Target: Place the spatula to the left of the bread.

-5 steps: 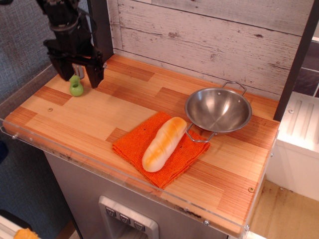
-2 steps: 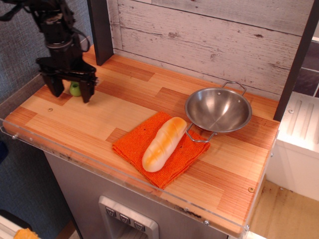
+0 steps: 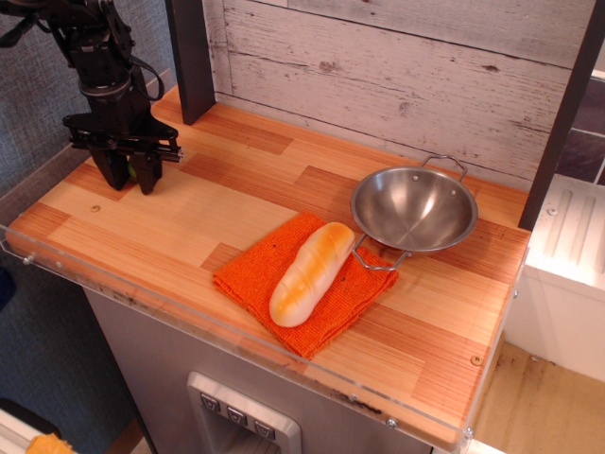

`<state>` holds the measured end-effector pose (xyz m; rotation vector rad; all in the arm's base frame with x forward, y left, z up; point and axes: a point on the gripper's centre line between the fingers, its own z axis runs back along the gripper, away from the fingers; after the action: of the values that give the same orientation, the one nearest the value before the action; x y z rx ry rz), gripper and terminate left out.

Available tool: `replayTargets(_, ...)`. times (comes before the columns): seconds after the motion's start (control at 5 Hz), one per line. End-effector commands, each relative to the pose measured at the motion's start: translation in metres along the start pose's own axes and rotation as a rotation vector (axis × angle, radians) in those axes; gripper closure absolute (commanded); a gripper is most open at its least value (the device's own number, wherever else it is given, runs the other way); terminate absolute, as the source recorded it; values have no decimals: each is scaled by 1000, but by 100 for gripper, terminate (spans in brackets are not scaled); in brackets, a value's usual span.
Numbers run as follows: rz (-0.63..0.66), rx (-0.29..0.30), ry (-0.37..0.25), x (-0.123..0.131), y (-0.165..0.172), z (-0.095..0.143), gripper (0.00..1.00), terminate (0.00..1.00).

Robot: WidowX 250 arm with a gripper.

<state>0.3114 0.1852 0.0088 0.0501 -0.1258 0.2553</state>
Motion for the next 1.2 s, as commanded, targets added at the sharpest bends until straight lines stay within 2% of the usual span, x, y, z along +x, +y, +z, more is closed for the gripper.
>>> replayTargets(0.0, 20, -12, -26, -4, 5, 12, 100, 0)
replayTargets(0.2, -13, -20, -53, -9, -5, 29, 100, 0)
replayTargets(0.6, -115, -60, -153, -13, -34, 85, 100, 0)
replayTargets(0.8, -238, -109, -190, -16, -76, 104, 100, 0)
replayTargets(1.0, -388, -136, -167, -20, -123, 107, 100, 0)
